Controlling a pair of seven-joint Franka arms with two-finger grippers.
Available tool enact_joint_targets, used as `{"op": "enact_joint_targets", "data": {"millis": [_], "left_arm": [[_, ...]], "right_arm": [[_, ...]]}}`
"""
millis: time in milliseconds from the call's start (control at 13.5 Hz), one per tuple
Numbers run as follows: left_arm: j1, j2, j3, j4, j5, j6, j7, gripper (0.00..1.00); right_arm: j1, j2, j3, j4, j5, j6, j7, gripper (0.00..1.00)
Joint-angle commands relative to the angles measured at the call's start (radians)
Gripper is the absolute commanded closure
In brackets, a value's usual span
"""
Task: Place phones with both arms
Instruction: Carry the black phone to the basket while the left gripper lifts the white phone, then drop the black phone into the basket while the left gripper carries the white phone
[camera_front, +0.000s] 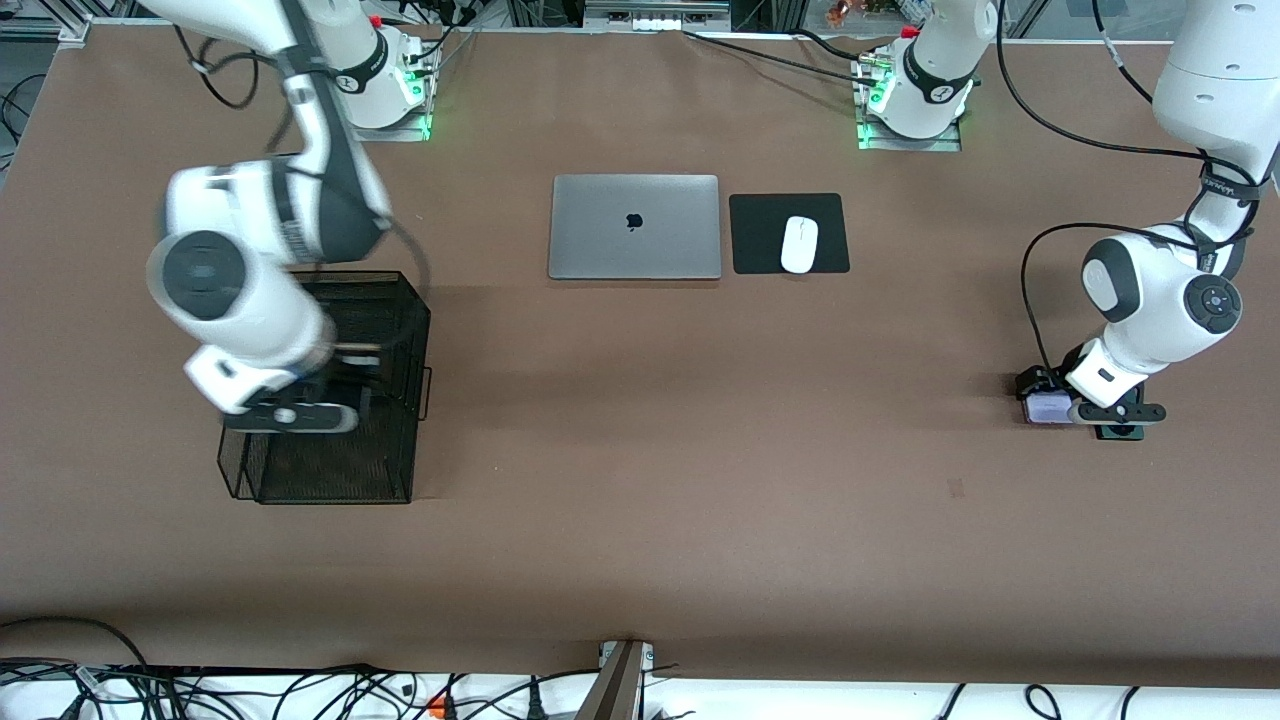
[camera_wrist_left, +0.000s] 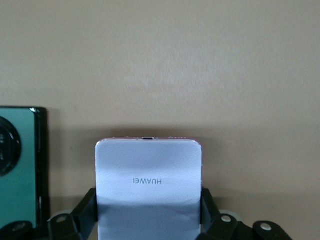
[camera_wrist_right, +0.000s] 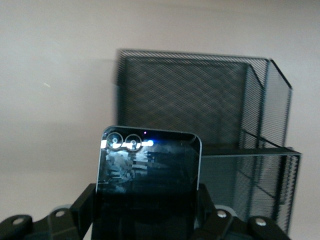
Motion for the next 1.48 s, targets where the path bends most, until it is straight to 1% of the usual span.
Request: {"op": "enact_joint_targets", "data": {"millis": [0,74,148,221,295,369,517,738,812,886,960,1033,1107,1181,1255,1329,1402], "left_arm": [[-0.011,0.006,-0.018,0.136,-0.02,-0.173,-0.016,0.97],[-0.031,0.006,-0.025,0.185,-0.021,-0.242,-0.02,0.97],[-0.063,0.009,-0.027,0.23,-0.027,-0.289,-0.022,0.97],[-0.109,0.022,-0.027,0.263,-0.029,-0.312,-0.043,1.0],[-0.141,0.027,-0.029,0.283,-0.027,-0.32,-0.077,1.0],[-0.193,0.035,-0.027,0.294,-0.029,-0.32,-0.117,1.0],[-0.294,0.039,-0.027,0.296,-0.023,-0.32,-0.262,1.0],[-0.477,0.07,-0.024,0.327,-0.015,-0.323,-0.515,1.0],[-0.536,0.087,-0.024,0.354,-0.015,-0.326,-0.584,1.0],[-0.59,0.11,-0.025,0.388,-0.015,-0.34,-0.652,1.0],[-0.651,0.139,-0.025,0.429,-0.015,-0.347,-0.739,1.0],[-0.729,0.186,-0.019,0.483,-0.015,-0.347,-0.83,1.0],[-0.789,0.247,-0.013,0.571,-0.017,-0.347,-0.893,1.0],[-0.83,0.3,-0.012,0.646,-0.015,-0.351,-0.942,1.0],[-0.86,0.333,-0.01,0.69,-0.015,-0.349,-0.971,1.0],[-0.886,0.354,-0.009,0.721,-0.015,-0.349,-0.988,1.0],[-0.909,0.363,-0.007,0.735,-0.015,-0.349,-0.99,1.0]], "right_arm": [[0.013,-0.191,-0.056,-0.326,0.02,0.184,-0.102,1.0],[0.013,-0.219,-0.07,-0.391,0.02,0.239,-0.116,1.0],[0.013,-0.224,-0.085,-0.423,0.02,0.272,-0.128,1.0],[0.013,-0.225,-0.1,-0.45,0.022,0.292,-0.145,1.0],[0.013,-0.227,-0.108,-0.474,0.022,0.303,-0.156,1.0],[0.013,-0.227,-0.129,-0.488,0.022,0.306,-0.159,1.0],[0.012,-0.218,-0.153,-0.502,0.023,0.31,-0.18,1.0],[0.009,-0.205,-0.162,-0.531,0.025,0.376,-0.182,1.0],[0.005,-0.196,-0.162,-0.53,0.026,0.384,-0.182,1.0],[0.005,-0.193,-0.162,-0.53,0.054,0.396,-0.182,0.99],[0.005,-0.189,-0.162,-0.53,0.077,0.404,-0.182,0.82],[0.005,-0.184,-0.162,-0.528,0.08,0.415,-0.183,0.55],[0.005,-0.179,-0.162,-0.528,0.082,0.431,-0.183,0.3],[0.004,-0.176,-0.162,-0.525,0.082,0.444,-0.182,0.18],[0.002,-0.176,-0.162,-0.522,0.082,0.445,-0.182,0.08],[0.002,-0.176,-0.162,-0.519,0.082,0.444,-0.182,0.01],[0.002,-0.178,-0.162,-0.517,0.082,0.444,-0.182,0.01]]}}
